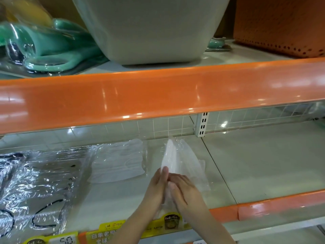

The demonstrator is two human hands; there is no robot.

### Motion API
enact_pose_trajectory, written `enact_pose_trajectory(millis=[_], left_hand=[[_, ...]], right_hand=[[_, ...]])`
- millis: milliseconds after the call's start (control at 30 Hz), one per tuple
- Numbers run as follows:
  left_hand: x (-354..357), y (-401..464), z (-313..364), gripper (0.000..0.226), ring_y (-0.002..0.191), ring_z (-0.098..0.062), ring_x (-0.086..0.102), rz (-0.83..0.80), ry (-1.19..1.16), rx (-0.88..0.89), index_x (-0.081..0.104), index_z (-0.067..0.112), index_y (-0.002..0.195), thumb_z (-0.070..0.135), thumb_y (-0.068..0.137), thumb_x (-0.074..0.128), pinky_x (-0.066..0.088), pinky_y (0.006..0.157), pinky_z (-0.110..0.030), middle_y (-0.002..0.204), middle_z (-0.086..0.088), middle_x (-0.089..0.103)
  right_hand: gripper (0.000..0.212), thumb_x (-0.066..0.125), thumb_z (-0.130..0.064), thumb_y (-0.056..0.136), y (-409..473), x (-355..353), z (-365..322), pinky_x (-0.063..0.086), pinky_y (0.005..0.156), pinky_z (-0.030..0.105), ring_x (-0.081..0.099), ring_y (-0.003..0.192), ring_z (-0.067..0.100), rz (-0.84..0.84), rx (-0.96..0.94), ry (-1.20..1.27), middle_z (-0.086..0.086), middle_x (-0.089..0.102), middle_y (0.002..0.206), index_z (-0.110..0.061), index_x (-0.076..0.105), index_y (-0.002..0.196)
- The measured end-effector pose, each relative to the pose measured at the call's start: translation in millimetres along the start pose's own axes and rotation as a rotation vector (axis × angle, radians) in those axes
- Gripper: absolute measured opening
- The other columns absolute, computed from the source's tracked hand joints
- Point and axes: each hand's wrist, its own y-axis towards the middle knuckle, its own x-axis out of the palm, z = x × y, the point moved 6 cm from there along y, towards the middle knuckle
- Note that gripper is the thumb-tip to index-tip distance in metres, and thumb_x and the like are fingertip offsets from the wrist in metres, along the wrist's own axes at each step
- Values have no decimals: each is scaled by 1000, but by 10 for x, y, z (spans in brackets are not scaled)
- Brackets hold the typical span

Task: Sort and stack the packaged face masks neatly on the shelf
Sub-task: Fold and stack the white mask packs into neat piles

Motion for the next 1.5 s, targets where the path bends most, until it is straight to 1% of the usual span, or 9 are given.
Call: enact_pose_trajectory(millis=[200, 367, 500, 667, 867, 1000, 1100, 1233, 1500], left_hand=[[-292, 79, 115, 12, 74, -20, 58, -52, -2, -14, 61, 7, 79, 12, 90, 59, 42, 69, -31, 74, -9, 62], [-547, 126, 221, 17, 79, -19, 67, -91, 139, -73, 72, 7, 95, 3, 92, 55, 49, 70, -31, 90, -12, 73], [-681, 116, 286, 15, 65, -11, 64, -191, -1, -218, 69, 3, 94, 4, 94, 54, 48, 51, -19, 81, -8, 67], [-879, 92, 348, 14, 74, -9, 68, -249, 37, -265, 70, 11, 102, 10, 90, 63, 52, 60, -20, 87, -1, 72], [-1171, 146, 595, 29, 101, -10, 62, 148, 652, 268, 67, 23, 115, 36, 90, 62, 47, 95, -37, 109, 8, 67], [-926, -13, 645, 75, 115, 0, 50, -132, 1065, 317, 61, 33, 123, 83, 70, 44, 40, 97, -25, 120, 19, 59], [-903, -37, 654, 42, 115, -6, 50, -86, 1340, 502, 60, 31, 124, 53, 88, 56, 38, 92, -25, 122, 16, 56], [-1169, -102, 642, 22, 68, -20, 62, 312, 1301, 934, 70, 17, 78, 20, 84, 49, 37, 64, -26, 77, 5, 65], [-1558, -74, 420, 17, 73, -20, 62, 436, 1249, 928, 67, 11, 71, 8, 80, 53, 45, 59, -29, 77, 2, 65]], right_hand=[[21, 49, -32, 88, 91, 59, 0, 43, 84, 26, 52, 106, 5, 20, -133, -197, -18, 62, 110, -29, 66, 99], [52, 39, -6, 67, 229, -81, -5, 34, 92, 22, 48, 117, 15, 27, -223, -435, -7, 56, 125, -26, 59, 111], [75, 74, -7, 57, 315, 24, 65, 36, 103, 30, 46, 123, 18, -50, -237, -608, -3, 53, 131, -23, 53, 127], [37, 64, -8, 63, 433, -27, -53, 36, 80, 27, 60, 86, 18, 154, -345, -600, -7, 64, 93, -24, 71, 95], [35, 74, 3, 57, 484, 144, -84, 45, 61, 30, 55, 69, 22, 173, -399, -578, 0, 56, 78, -18, 70, 85], [35, 78, 5, 56, 509, 299, -153, 49, 53, 30, 55, 66, 23, 143, -392, -540, 4, 55, 77, -12, 70, 85], [26, 72, 2, 64, 550, 385, -230, 50, 52, 31, 56, 68, 23, 134, -372, -514, 4, 56, 79, -11, 70, 86], [37, 84, 5, 53, 680, 575, -257, 50, 52, 30, 58, 67, 23, 97, -304, -509, 3, 58, 78, -12, 73, 85], [44, 89, -7, 44, 751, 977, -261, 43, 63, 26, 62, 70, 18, -51, -150, -522, -7, 62, 80, -26, 73, 81]])
